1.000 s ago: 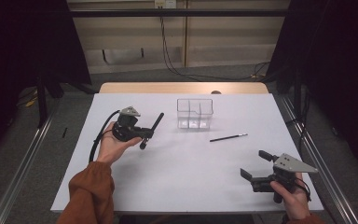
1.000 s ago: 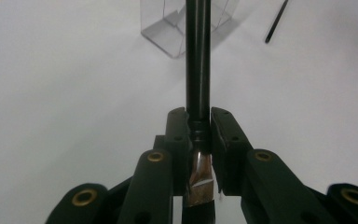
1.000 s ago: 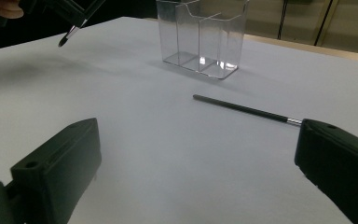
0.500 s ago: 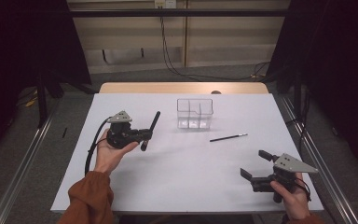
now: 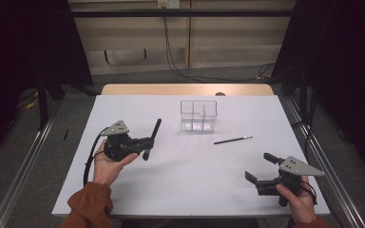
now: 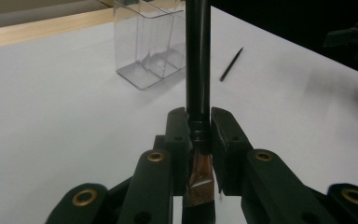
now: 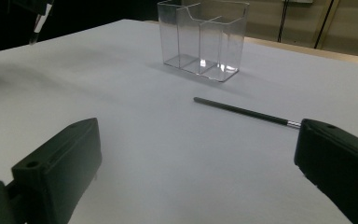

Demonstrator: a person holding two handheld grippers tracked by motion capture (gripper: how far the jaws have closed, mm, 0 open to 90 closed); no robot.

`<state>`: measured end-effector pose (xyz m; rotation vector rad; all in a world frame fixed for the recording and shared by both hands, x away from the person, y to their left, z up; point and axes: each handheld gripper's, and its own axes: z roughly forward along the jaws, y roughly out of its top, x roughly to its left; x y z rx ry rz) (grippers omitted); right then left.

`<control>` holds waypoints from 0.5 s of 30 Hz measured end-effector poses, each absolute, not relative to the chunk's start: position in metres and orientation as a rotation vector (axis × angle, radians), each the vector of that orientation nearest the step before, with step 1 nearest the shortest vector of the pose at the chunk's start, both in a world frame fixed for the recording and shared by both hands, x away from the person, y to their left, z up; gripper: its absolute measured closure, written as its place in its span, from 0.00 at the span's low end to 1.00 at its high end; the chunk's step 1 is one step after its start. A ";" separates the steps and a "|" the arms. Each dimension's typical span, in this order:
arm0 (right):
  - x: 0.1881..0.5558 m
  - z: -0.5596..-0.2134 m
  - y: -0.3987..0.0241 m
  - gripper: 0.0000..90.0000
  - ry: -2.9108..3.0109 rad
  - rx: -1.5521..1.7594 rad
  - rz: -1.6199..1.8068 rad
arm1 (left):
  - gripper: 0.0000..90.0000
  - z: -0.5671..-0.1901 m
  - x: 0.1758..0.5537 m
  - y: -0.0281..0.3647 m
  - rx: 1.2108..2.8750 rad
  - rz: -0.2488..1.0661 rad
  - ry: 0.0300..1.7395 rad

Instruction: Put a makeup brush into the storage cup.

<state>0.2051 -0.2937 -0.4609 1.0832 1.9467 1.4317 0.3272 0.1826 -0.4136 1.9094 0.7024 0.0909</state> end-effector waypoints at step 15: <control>0.206 -0.459 -0.290 0.00 1.965 1.024 1.461 | 0.87 -0.413 0.312 0.153 1.973 0.044 0.587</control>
